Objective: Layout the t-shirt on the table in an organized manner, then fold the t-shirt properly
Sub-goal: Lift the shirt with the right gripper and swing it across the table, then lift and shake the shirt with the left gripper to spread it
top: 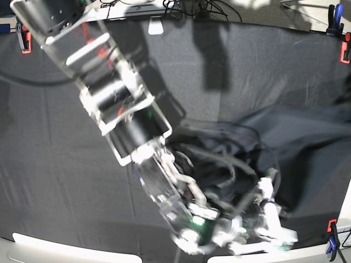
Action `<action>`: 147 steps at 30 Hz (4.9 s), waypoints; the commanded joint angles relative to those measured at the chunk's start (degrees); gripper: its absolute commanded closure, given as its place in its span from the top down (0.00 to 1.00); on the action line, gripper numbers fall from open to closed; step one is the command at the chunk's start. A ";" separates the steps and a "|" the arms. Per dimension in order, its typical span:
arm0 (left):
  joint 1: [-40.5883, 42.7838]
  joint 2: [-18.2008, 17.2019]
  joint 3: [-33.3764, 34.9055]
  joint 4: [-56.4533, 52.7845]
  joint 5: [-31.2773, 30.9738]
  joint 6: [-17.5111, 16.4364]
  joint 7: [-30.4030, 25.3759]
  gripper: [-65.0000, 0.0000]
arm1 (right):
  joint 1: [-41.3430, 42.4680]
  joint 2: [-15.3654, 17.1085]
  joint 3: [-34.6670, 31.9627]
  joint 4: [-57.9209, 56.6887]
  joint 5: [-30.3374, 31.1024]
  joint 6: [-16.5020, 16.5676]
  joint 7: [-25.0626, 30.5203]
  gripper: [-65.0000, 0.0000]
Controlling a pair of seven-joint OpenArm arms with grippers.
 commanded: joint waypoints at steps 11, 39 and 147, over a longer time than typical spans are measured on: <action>-0.42 0.33 -3.30 6.54 -31.93 -18.92 11.45 0.00 | 4.59 -0.29 14.29 1.11 -11.98 -1.75 1.07 0.00; -1.14 16.26 64.83 8.41 -37.33 -18.92 20.11 0.00 | 4.24 29.88 21.99 -15.17 -5.51 -1.68 3.63 0.00; -28.28 19.10 36.15 -40.41 -23.28 -18.92 13.03 0.47 | -2.34 40.41 7.34 -28.13 6.97 -0.31 5.44 0.35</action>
